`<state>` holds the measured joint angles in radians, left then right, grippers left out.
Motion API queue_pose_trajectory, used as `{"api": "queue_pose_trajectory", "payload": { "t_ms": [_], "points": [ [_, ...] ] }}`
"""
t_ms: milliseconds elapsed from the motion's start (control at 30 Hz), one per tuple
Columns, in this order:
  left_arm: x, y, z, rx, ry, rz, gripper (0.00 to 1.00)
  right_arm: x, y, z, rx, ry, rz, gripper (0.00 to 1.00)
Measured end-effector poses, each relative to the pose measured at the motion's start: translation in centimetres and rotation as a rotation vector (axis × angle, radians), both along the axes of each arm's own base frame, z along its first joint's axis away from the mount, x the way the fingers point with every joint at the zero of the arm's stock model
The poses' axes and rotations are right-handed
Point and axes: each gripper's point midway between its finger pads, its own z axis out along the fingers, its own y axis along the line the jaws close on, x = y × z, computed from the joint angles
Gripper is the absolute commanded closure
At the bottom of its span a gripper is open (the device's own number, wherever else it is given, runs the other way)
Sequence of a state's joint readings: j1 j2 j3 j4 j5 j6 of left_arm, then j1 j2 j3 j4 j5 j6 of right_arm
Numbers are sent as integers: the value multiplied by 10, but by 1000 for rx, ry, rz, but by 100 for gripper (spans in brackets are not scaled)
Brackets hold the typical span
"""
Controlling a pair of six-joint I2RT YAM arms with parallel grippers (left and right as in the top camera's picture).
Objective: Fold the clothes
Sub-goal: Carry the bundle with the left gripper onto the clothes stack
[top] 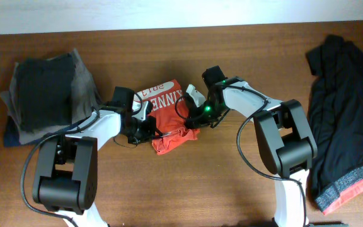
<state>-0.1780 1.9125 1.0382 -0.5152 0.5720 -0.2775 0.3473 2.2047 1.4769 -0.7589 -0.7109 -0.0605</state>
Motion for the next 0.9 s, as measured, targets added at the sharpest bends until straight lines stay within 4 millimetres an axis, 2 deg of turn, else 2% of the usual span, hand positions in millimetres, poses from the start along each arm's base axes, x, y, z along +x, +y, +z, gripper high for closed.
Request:
{"api": "queue_pose_trajectory", "payload": {
  "t_ms": [67,167,267,333,367,467,500,600,767,900],
  "points": [
    [-1,2,0,11,8,3,100,-3,-5,1,-18,23,-6,96],
    [-6,23,2,87,77,35,100,-6,-24,6,-76,85,-37,93],
    [-5,73,9,273,125,66,100,5,-60,23,-135,123,-115,93],
    [6,102,24,378,109,63,100,21,-83,48,-146,88,-172,93],
    [13,113,36,426,92,50,100,24,-92,61,-150,81,-191,93],
    [51,134,81,549,-47,12,100,34,-119,122,-142,-27,-241,93],
    [69,142,103,598,-119,-6,100,33,-122,133,-141,-49,-247,93],
    [98,154,142,679,-245,-13,100,21,-135,162,-149,-91,-260,93],
    [138,175,211,825,-454,3,100,6,-148,177,-167,-101,-249,93],
    [153,184,243,897,-547,8,100,0,-149,177,-174,-94,-229,93]
  ]
}}
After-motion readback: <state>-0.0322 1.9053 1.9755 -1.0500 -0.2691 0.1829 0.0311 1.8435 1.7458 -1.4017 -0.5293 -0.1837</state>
